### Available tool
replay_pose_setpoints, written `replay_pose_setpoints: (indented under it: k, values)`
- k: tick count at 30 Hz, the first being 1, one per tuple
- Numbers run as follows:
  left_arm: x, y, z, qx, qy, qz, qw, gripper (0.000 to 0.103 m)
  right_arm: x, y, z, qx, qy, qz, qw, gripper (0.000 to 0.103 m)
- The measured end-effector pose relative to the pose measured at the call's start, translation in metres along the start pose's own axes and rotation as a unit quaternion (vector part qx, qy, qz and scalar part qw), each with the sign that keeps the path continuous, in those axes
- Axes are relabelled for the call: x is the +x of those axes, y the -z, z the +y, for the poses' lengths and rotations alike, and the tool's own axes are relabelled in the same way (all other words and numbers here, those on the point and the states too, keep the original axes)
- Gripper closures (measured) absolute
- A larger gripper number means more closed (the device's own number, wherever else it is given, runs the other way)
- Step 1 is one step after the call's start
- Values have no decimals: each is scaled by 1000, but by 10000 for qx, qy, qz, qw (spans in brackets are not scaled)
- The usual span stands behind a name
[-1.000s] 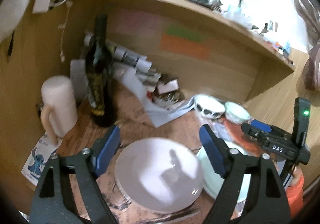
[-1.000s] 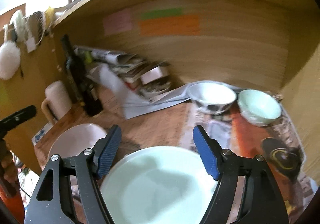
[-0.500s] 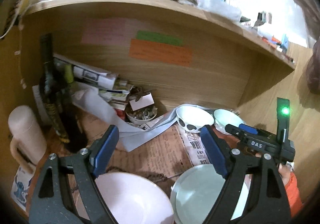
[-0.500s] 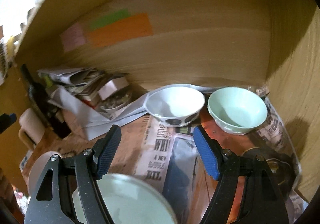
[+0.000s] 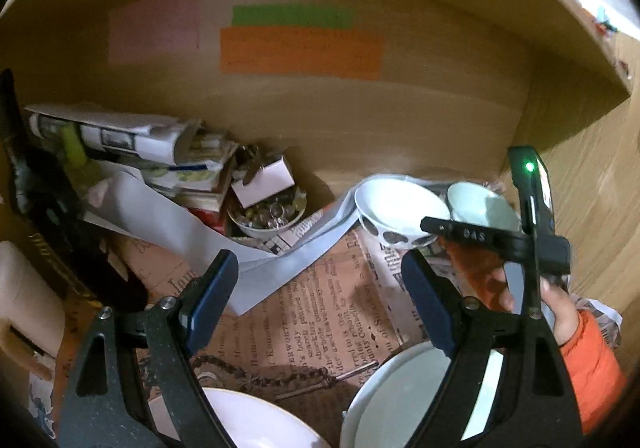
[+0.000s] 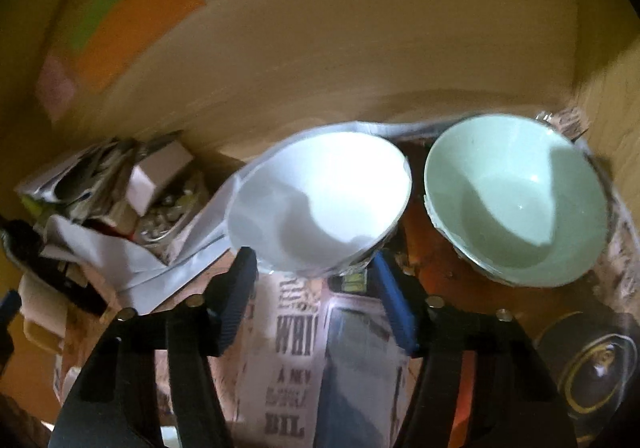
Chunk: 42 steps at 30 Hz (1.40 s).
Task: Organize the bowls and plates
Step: 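Move both grippers toward the white spotted bowl rim, then close both grippers on the rim of the white spotted bowl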
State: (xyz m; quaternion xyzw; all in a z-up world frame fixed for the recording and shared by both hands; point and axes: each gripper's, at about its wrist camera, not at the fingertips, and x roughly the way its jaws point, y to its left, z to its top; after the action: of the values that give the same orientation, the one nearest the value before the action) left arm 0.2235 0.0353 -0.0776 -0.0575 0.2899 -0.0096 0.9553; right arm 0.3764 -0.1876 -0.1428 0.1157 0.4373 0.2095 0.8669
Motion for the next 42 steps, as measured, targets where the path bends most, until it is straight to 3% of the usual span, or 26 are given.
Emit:
replay_pose_setpoints:
  k: [6,12,21,27,31,35,39,42]
  values:
    - [21,0,-2,90,50,248,9996,19,15,-3,-8,122,209,163,9996,52]
    - [44,-5,-6,48,41,522,9986,19,20,-6,-19,75,270,344,9990,69]
    - [79,-9,-1,-139,5,998,9949,19,3,15,-17,-428,-164,640,9969,78]
    - [102,-9,-2,-80,-176,1299,9913,19,-16,33,-13,-568,-707,868,9921,79]
    - [118,-10,-4,-40,-235,1528,9880,20,-21,39,-13,-708,-793,1019,9891,74]
    - [133,-12,-10,55,-331,1669,9854,33,-18,34,-10,-730,-504,834,9926,61]
    - [144,-12,-17,222,-381,1727,9840,38,-12,27,-13,-699,-280,742,9944,61]
    - [154,-11,-18,258,-360,1817,9823,48,-6,21,-18,-565,-219,701,9957,61]
